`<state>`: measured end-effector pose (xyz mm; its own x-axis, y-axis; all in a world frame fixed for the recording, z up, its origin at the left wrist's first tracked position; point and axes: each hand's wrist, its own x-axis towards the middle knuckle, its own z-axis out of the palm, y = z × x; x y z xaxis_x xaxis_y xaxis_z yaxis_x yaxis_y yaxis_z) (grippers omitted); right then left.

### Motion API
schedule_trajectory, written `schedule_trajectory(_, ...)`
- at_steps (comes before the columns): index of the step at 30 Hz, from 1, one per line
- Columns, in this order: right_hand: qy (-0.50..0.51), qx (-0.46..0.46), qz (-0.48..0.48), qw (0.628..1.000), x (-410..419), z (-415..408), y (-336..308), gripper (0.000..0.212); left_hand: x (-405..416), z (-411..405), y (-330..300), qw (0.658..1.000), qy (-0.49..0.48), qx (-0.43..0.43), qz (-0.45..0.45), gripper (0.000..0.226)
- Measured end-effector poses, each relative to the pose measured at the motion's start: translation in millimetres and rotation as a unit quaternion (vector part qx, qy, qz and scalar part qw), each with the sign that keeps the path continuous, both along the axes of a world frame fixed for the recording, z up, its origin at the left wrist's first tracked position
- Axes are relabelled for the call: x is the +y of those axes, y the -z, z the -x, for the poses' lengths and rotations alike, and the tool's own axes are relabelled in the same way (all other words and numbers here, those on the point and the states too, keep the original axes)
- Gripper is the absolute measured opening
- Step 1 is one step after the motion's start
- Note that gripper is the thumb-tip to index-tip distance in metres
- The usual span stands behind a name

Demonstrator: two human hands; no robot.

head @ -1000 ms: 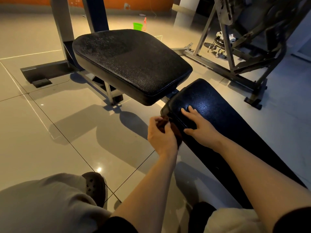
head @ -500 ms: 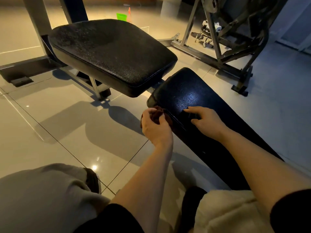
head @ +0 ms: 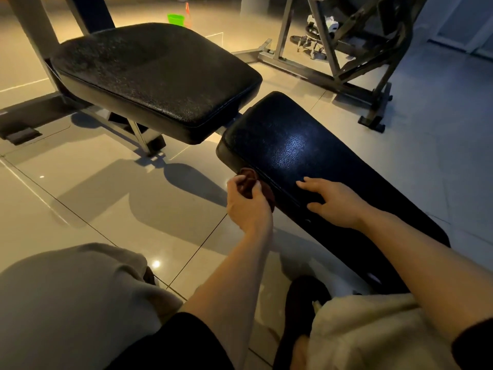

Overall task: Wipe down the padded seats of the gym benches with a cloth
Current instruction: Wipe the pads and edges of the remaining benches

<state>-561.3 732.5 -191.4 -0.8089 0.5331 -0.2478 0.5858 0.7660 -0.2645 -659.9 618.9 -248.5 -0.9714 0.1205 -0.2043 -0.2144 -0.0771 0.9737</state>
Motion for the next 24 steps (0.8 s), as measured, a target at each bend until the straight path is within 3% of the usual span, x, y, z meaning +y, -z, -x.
schedule_trajectory(6, 0.002, 0.008, 0.015, 1.0, -8.5, -5.4, 12.1, 0.072, 5.9, -34.2, 14.3, 0.993, 0.088, 0.038, 0.063, 0.021)
schedule_trajectory(9, -0.004, 0.012, 0.034, 0.999, -5.4, -9.5, 10.9, 0.072, 4.5, -48.4, 23.6, 0.988, 0.14, 0.026, 0.053, 0.021)
schedule_trajectory(13, 0.018, 0.037, -0.006, 0.999, 1.4, -19.5, 4.5, 0.056, 7.1, -32.1, 11.1, 1.0, 0.03, -0.005, 0.003, 0.022)
schedule_trajectory(15, 0.047, 0.035, -0.02, 0.998, 2.4, -28.3, 7.3, 0.05, 9.2, -22.9, 2.9, 0.999, 0.02, -0.026, -0.028, 0.023)
schedule_trajectory(20, 0.019, -0.007, 0.004, 1.0, 0.7, -41.8, 21.0, 0.066, 11.8, -49.8, 11.6, 0.996, 0.088, -0.026, -0.007, 0.025)
schedule_trajectory(24, 0.019, 0.002, 0.039, 0.999, 0.9, -44.2, 16.4, 0.067, 11.6, -74.6, 25.6, 0.981, 0.184, -0.059, 0.018, 0.026)
